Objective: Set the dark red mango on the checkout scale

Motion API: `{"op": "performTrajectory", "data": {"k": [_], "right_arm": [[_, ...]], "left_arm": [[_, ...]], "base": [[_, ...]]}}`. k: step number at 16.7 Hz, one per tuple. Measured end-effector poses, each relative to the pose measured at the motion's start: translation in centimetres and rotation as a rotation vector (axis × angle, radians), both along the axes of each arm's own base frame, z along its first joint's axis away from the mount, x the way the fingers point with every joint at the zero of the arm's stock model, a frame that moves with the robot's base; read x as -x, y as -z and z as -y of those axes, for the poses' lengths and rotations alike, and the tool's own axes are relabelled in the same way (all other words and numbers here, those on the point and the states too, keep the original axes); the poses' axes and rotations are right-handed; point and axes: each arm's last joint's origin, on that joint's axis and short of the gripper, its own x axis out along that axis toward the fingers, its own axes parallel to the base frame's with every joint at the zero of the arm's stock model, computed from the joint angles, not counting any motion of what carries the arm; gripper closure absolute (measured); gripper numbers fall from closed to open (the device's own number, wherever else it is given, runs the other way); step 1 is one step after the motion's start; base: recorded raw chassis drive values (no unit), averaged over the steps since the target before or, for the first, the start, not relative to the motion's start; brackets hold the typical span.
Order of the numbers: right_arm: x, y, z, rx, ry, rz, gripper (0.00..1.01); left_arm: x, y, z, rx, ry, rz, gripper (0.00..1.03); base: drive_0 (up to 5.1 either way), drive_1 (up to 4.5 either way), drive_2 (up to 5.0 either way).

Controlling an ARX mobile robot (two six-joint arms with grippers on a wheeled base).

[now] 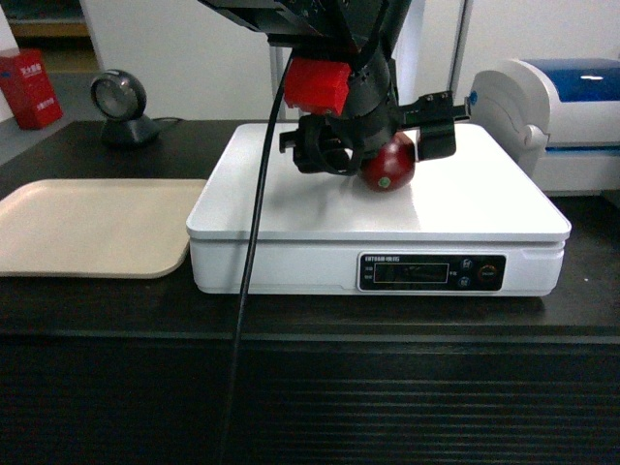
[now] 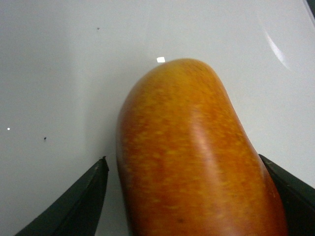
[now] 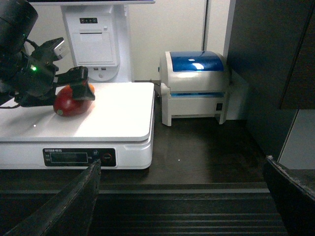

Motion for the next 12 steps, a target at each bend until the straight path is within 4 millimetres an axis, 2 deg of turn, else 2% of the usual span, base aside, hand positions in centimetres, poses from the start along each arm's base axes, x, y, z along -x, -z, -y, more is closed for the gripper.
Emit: {"op": "performTrajectory", "data": {"k": [1, 2, 6, 8, 9, 10, 12], "right_arm": [[0.0, 0.0, 0.0, 0.0, 0.0, 0.0, 0.03], [0.0, 0.0, 0.0, 0.0, 0.0, 0.0, 0.03], [0.0, 0.0, 0.0, 0.0, 0.0, 0.0, 0.03], [0.0, 0.0, 0.0, 0.0, 0.0, 0.0, 0.03], [0.0, 0.0, 0.0, 0.0, 0.0, 0.0, 0.03], [0.0, 0.0, 0.0, 0.0, 0.0, 0.0, 0.03], [0.0, 0.0, 0.0, 0.0, 0.0, 0.0, 0.03]], "left_arm": [[-0.1, -0.1, 0.1, 0.004, 0.006, 0.017, 0.05], [-0.1, -0.2, 0.0, -0.003, 0.015, 0.026, 0.03], [0.2, -1.2, 0.0, -0.021, 0.052, 0.102, 0.05], [0.8, -3.0, -0.2, -0.049, 0.102, 0.196, 0.05], [1.3, -4.6, -0.6, -0.095, 0.117, 0.315, 0.05], [1.8, -6.2, -1.1, -0.132, 0.17, 0.403, 0.05], [2.9, -7.9, -2.5, -0.159, 0.282, 0.508, 0.05]], "base": [[0.0, 0.0, 0.0], [0.0, 0.0, 0.0], [0.0, 0.0, 0.0], [0.0, 0.0, 0.0], [0.0, 0.0, 0.0], [0.0, 0.0, 0.0], [0.0, 0.0, 0.0]]}}
